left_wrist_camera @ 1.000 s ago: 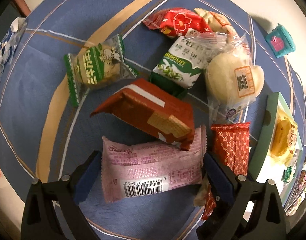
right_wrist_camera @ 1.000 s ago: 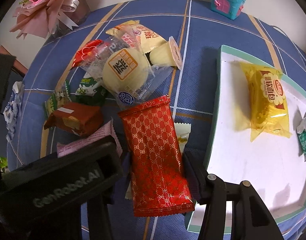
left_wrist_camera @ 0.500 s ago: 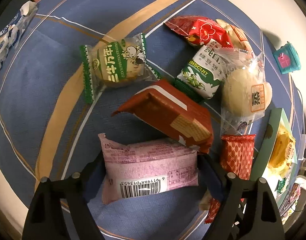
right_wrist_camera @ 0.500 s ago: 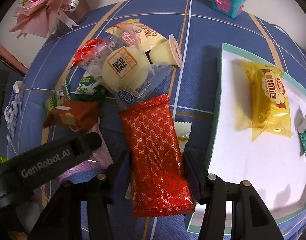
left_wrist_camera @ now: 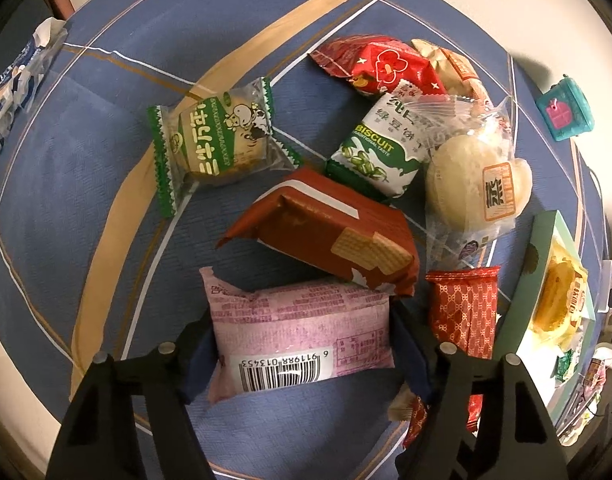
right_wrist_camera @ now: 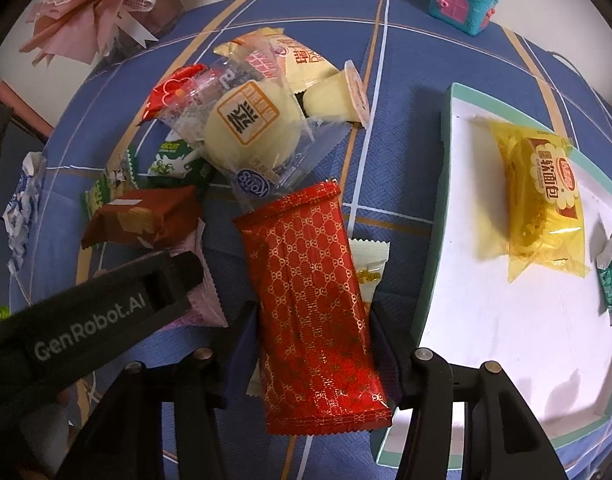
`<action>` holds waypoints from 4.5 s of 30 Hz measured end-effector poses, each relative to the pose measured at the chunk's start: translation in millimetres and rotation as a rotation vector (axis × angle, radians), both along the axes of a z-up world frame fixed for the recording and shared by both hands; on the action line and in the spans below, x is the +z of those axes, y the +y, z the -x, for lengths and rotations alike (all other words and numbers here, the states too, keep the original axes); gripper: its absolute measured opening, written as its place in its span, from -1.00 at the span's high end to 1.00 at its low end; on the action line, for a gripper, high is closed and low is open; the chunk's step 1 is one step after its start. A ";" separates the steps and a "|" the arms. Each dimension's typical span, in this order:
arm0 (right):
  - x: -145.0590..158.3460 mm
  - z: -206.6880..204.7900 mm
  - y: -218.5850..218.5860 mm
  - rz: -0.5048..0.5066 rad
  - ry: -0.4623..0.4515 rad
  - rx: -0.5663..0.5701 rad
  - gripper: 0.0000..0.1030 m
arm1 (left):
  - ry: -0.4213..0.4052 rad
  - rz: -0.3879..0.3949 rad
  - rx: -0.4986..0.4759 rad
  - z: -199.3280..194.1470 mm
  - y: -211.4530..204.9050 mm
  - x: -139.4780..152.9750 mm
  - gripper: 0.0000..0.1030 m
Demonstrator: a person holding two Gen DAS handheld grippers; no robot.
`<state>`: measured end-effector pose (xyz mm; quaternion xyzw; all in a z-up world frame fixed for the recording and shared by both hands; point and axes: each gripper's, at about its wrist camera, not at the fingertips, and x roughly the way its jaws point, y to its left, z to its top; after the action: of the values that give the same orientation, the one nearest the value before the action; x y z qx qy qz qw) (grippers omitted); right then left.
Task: Organize snacks
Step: 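Close the left gripper on the pink pastry while the right gripper closes on the red packet, then carry the pink pastry with the left tool while the right tool carries the red packet into the tray, then open both grippers to release the pink pastry and red packet in the tray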
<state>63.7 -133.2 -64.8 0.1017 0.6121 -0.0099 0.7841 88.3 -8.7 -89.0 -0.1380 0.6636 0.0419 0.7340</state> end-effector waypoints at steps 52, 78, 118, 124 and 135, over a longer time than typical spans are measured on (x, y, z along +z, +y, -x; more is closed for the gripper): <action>82.2 24.8 -129.0 0.021 -0.065 -0.268 0.08 | -0.234 0.111 -0.069 8.6 -19.0 105.5 -0.48; 96.4 68.8 -245.7 0.086 -0.033 -0.596 0.07 | -0.182 0.083 -0.498 52.3 -182.2 94.0 -0.48; 55.8 45.0 -240.3 0.001 -0.030 -0.507 0.05 | -0.194 0.061 -0.575 35.6 -219.0 33.6 -0.55; 62.7 48.1 -241.7 -0.006 -0.045 -0.520 0.04 | -0.172 0.064 -0.557 33.2 -217.3 32.8 -0.67; 91.5 53.0 -242.4 0.013 -0.088 -0.525 0.04 | -0.182 0.100 -0.540 33.9 -210.1 64.9 -0.68</action>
<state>10.7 -375.5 26.6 0.2521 0.5299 -0.2125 0.7813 54.4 -218.7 -24.1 0.0043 0.6089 -0.2004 0.7675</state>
